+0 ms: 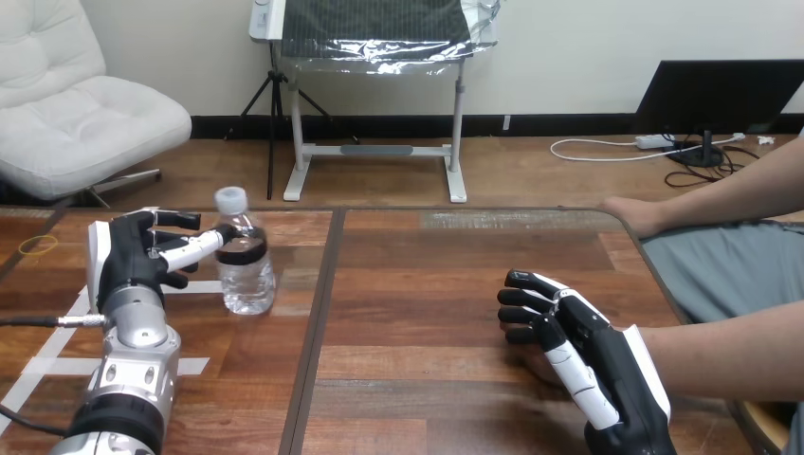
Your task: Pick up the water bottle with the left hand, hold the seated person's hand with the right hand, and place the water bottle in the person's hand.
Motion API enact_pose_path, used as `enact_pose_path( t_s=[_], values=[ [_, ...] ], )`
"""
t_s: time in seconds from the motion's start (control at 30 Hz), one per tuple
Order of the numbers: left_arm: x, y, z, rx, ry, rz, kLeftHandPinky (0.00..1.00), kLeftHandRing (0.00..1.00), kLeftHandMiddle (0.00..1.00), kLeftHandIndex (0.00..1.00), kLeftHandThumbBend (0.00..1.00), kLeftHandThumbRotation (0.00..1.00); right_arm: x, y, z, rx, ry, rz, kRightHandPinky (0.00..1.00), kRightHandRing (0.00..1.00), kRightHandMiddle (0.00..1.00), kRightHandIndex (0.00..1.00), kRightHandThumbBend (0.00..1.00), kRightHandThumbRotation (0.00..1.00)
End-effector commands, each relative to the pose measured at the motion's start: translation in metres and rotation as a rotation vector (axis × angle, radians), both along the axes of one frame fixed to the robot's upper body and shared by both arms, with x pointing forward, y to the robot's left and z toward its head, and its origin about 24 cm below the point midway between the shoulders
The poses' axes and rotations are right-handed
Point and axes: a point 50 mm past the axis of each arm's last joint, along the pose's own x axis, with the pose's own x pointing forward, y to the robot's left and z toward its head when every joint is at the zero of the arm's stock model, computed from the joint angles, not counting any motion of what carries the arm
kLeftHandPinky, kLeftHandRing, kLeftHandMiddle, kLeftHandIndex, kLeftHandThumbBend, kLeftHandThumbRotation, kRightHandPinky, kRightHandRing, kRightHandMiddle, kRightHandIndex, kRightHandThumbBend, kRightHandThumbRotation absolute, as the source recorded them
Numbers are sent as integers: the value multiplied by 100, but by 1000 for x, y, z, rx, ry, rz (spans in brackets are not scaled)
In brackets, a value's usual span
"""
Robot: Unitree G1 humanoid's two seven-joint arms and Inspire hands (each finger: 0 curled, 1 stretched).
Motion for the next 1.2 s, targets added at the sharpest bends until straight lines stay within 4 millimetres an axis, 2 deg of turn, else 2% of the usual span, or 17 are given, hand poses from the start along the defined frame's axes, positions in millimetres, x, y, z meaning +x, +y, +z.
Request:
enact_pose_path(
  t_s=[0.0, 0.73, 0.83, 0.87, 0.93, 1.03, 1.1, 1.13, 1.17],
  values=[
    [6, -4, 12, 26, -60, -35, 28, 34, 39, 46, 68, 0, 8, 1, 17, 13, -93, 2, 68, 74, 76, 78, 78, 80],
    [6, -6, 11, 23, -36, -31, 29, 34, 40, 47, 69, 0, 8, 0, 17, 10, -93, 4, 69, 74, 76, 78, 78, 80],
    [6, -6, 10, 21, -9, -43, 31, 37, 43, 51, 71, 0, 8, 0, 17, 12, -93, 4, 69, 74, 77, 78, 78, 80],
    [6, -6, 10, 23, 2, -50, 32, 41, 48, 57, 74, 1, 8, 0, 17, 13, -93, 5, 69, 74, 77, 78, 78, 80],
    [7, -5, 10, 24, 22, -61, 33, 43, 51, 61, 76, 1, 8, 0, 17, 13, -92, 5, 69, 74, 77, 78, 78, 80],
    [6, -5, 9, 25, 40, -70, 35, 49, 56, 69, 81, 8, 8, 0, 17, 14, -92, 5, 69, 74, 76, 78, 78, 80],
    [6, -5, 8, 25, 45, -73, 44, 61, 66, 76, 86, 14, 8, 1, 17, 14, -92, 5, 69, 74, 76, 78, 77, 80],
    [6, -5, 8, 30, 46, -76, 44, 61, 66, 76, 86, 14, 8, 1, 17, 15, -92, 5, 69, 74, 76, 78, 77, 80],
    [6, -5, 8, 34, 46, -79, 51, 69, 73, 80, 89, 18, 8, 0, 17, 15, -91, 5, 69, 74, 76, 78, 77, 80]
  ],
)
